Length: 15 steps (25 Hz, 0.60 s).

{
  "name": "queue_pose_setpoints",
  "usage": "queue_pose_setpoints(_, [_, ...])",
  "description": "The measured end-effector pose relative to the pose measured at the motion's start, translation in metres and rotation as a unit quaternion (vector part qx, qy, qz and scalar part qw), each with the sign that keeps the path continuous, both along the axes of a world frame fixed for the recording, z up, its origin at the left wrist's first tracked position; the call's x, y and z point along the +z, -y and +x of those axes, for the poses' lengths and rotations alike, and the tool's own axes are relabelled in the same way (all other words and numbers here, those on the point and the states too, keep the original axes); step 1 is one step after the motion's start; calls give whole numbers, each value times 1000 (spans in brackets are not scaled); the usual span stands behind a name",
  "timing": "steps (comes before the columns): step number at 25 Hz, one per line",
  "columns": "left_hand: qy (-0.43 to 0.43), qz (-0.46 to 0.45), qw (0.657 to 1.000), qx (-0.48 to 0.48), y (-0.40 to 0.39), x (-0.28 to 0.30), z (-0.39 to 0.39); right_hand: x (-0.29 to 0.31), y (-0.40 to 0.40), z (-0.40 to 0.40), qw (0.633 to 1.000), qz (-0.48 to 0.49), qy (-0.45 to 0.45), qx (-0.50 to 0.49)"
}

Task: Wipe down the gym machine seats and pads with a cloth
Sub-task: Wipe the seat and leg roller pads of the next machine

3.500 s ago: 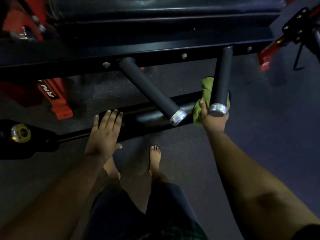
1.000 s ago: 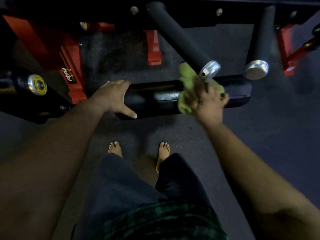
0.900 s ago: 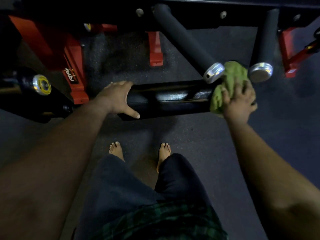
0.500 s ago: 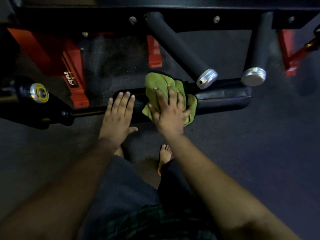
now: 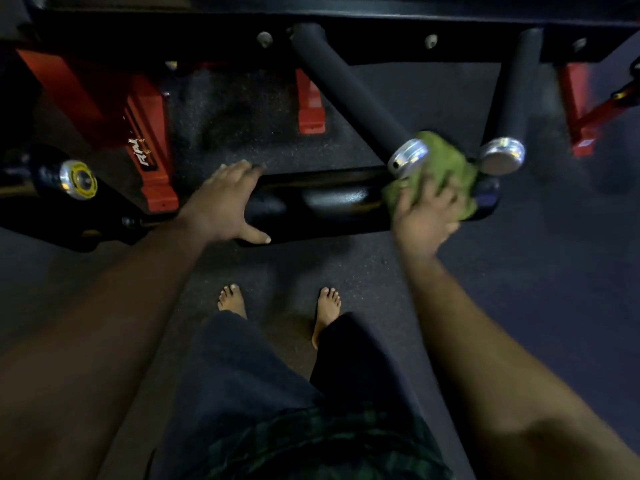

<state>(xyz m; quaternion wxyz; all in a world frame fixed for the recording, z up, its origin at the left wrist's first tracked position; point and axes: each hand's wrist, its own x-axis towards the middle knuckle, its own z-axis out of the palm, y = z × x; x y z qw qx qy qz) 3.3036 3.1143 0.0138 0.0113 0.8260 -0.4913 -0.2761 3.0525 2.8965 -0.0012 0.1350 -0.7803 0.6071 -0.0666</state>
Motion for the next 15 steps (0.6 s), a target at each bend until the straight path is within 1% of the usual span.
queue_pose_setpoints(1, [34, -35, 999, 14, -14, -4, -17, -1, -34, 16, 999, 2, 0, 54])
queue_pose_setpoints(3, [73, -97, 992, 43, -38, -12, -52, -6, -101, 44, 988, -5, -14, 156])
queue_pose_setpoints(5, [95, -111, 986, 84, -44, -22, -74, -5, -133, 57, 967, 2, -38, 252])
queue_pose_setpoints(7, [115, -89, 983, 109, -40, -27, -82, -4, -115, 48, 937, -22, -48, 346])
queue_pose_setpoints(9, [136, -65, 982, 110, -33, -24, -80, -9, -74, 17, 896, -57, -54, 437])
queue_pose_setpoints(10, [145, -57, 982, 106, -30, -20, -80, -12, -53, -5, 883, -71, -65, 460])
queue_pose_setpoints(11, [150, -48, 982, 101, -28, -15, -79, -12, -33, -27, 883, -78, -78, 457])
queue_pose_setpoints(14, [133, -2, 985, 114, -16, 4, -82, 2, 6, -74, 923, -25, -104, 369])
queue_pose_setpoints(15, [115, 18, 985, 129, -10, 11, -86, 11, 9, -79, 929, -3, -115, 352])
